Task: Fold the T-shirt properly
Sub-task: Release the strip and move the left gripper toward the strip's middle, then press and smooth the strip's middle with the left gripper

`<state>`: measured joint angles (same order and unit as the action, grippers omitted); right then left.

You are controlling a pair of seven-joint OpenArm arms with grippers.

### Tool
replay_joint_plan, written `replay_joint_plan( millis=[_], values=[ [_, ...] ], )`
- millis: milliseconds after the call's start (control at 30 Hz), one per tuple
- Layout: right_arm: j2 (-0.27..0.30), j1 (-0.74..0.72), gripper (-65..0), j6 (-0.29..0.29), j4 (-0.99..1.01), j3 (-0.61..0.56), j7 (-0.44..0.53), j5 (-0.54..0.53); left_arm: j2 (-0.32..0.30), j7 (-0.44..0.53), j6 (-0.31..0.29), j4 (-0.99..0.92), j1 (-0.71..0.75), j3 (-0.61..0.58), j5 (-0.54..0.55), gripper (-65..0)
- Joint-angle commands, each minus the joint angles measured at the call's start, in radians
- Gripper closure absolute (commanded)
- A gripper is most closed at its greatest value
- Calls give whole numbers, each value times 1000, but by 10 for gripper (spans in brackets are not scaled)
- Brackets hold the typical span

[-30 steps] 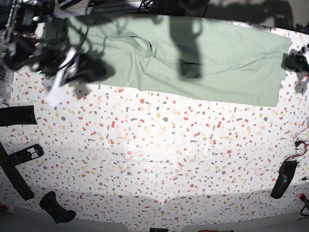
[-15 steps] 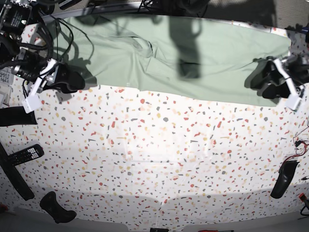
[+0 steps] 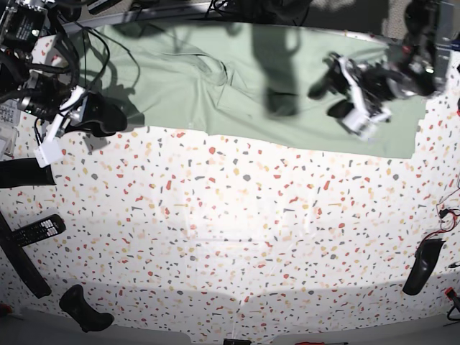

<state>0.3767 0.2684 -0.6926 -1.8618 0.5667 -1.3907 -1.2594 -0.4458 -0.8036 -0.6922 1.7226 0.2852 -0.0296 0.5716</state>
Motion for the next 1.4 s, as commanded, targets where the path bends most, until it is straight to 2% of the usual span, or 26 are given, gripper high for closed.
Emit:
replay_joint_plan(
  millis=[0, 167, 333, 467, 533, 633, 700, 833, 1033, 1133, 1233, 1300, 1367],
  values=[
    [14, -8, -195, -6, -18, 8, 8, -27, -14, 31, -6, 16, -8, -9, 12, -326],
    [14, -8, -195, -6, -18, 8, -6, -27, -15, 38, -6, 17, -8, -24, 38, -326],
    [14, -8, -195, -6, -18, 8, -6, -27, -15, -14, -6, 16, -5, -24, 31, -326],
    [14, -8, -195, -6, -18, 8, -6, -28, -14, 53, -6, 16, -8, -24, 26, -326],
    [14, -8, -195, -6, -18, 8, -6, -28, -14, 113, -6, 16, -8, -24, -28, -326],
    [14, -8, -194, -6, -18, 8, -6, -28, -14, 115, -6, 16, -5, -24, -92, -326],
    [14, -8, -194, -6, -18, 8, -6, -31, -14, 62, -6, 16, -5, -24, -87, -326],
    [14, -8, -194, -6, -18, 8, -6, -31, -14, -57, -6, 16, -5, -24, -2, -322],
    [14, -8, -194, -6, -18, 8, -6, -31, -15, -269, -6, 16, -5, -24, 226, -317],
    [14, -8, -195, -6, -18, 8, -6, -31, -15, -383, -6, 16, -5, -24, 311, -259],
    [14, -8, -195, -6, -18, 8, -6, -31, -18, -489, -6, 16, -5, -24, 320, -218],
    [14, -8, -194, -6, -18, 8, -6, -31, -26, -527, -6, 16, -5, -24, 320, -214],
    [14, -8, -194, -6, -18, 8, -6, -31, -41, -503, -6, 17, -5, -24, 356, -215]
  ],
)
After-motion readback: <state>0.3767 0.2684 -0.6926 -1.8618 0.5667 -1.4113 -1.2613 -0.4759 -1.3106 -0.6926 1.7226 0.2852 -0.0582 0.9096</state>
